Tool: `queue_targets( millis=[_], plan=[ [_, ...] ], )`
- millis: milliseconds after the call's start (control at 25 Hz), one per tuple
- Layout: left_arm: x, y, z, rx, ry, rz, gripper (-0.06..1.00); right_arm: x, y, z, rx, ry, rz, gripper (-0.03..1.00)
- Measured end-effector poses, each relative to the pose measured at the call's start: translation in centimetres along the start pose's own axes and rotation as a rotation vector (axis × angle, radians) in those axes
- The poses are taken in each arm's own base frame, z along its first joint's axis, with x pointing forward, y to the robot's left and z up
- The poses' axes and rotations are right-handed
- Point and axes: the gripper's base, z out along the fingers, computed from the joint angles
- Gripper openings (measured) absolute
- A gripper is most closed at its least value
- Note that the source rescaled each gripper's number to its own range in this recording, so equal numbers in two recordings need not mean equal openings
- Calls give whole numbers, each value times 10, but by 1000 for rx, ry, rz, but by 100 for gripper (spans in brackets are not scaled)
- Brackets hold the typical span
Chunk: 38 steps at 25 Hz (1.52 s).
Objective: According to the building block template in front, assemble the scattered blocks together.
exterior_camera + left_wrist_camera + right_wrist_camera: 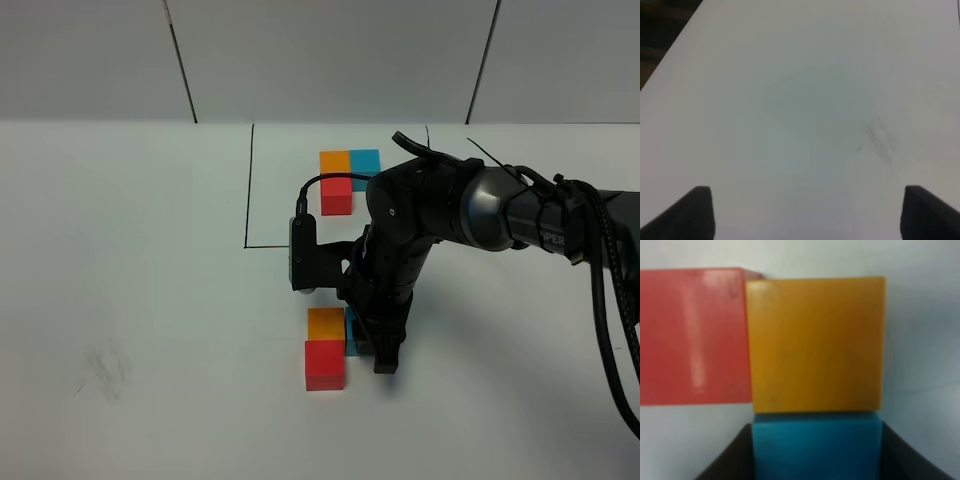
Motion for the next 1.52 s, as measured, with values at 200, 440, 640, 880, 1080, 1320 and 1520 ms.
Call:
queue_targets(
  millis=[200,440,640,880,1080,1320,1520],
  plan=[
    [0,0,0,0,0,0,82,-1,0,3,-5,0,8,47],
    [0,0,0,0,0,0,82,-1,-1,3,-9,3,10,47],
    [0,0,0,0,0,0,82,-1,0,3,-13,9,25,47],
    [0,0,0,0,0,0,82,0,2,1,-21,34,19,62],
    [0,0,0,0,0,0,82,3,4,-13,-25,70,63,90],
    [0,0,0,0,0,0,82,14,2,-56,29,95,185,99],
    [0,0,0,0,0,0,82,59,-15,-124,185,81,459,99]
  ],
)
